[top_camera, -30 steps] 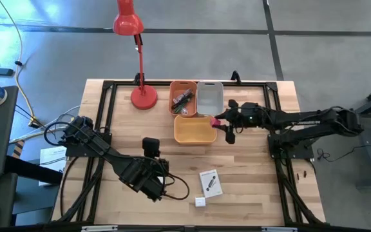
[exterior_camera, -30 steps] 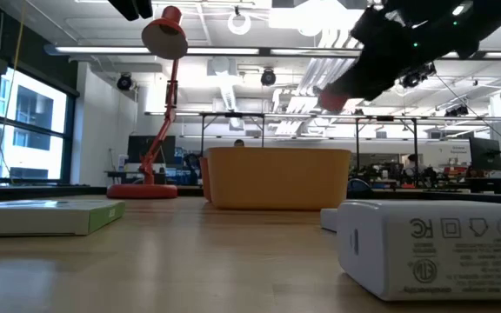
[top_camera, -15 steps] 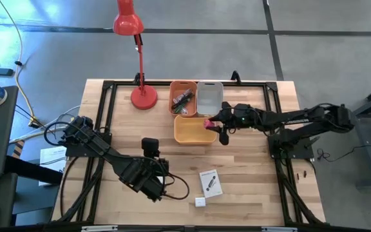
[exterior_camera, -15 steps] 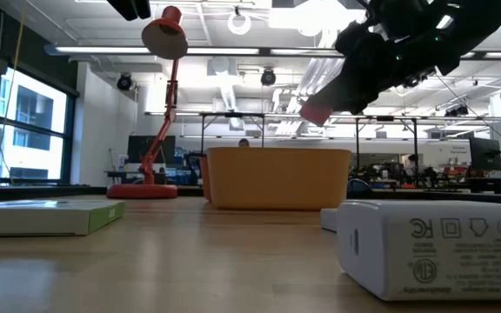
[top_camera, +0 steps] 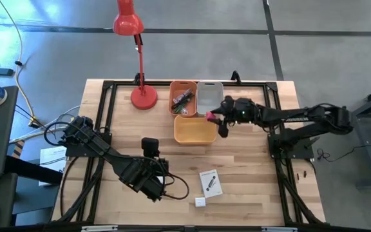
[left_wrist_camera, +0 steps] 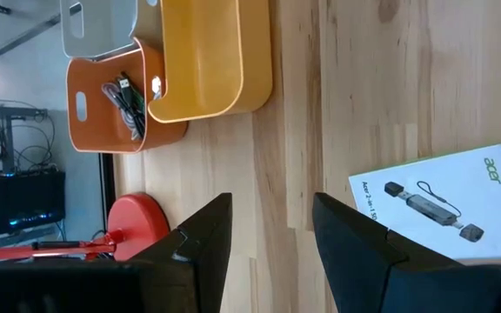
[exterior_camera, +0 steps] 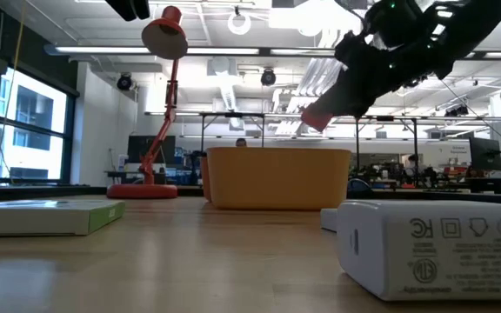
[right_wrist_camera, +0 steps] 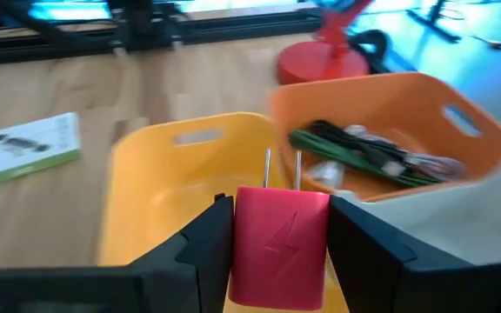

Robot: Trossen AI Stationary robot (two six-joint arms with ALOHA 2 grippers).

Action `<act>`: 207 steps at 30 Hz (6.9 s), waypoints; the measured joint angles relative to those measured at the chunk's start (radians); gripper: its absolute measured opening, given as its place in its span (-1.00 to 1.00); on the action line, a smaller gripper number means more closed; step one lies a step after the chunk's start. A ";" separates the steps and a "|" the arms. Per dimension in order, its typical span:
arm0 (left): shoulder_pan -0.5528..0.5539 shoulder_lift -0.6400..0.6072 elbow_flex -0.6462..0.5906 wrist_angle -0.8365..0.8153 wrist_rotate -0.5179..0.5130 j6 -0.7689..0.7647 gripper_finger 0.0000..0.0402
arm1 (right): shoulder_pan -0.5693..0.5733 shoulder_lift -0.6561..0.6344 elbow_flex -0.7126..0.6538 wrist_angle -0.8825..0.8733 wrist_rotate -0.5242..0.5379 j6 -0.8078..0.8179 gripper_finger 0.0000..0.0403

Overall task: Pick and place items into bin
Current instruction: Put the pink charger adapter into the gray bin, then put the white charger adapter into the gray bin

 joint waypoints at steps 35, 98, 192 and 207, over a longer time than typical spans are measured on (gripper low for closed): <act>0.000 0.000 0.000 -0.016 -0.039 -0.046 -0.25 | -0.417 0.502 0.622 -0.657 -0.036 -0.044 -0.20; 0.117 0.035 -0.272 0.899 0.508 0.583 -0.25 | 0.655 -0.095 0.434 -0.807 -0.006 0.287 0.18; 0.039 0.243 -0.472 1.403 0.564 0.137 -0.25 | 0.962 0.554 0.432 -0.150 0.262 0.384 0.15; 0.029 0.187 -0.472 1.363 0.525 0.139 -0.25 | 0.955 0.663 0.445 -0.093 0.227 0.408 0.15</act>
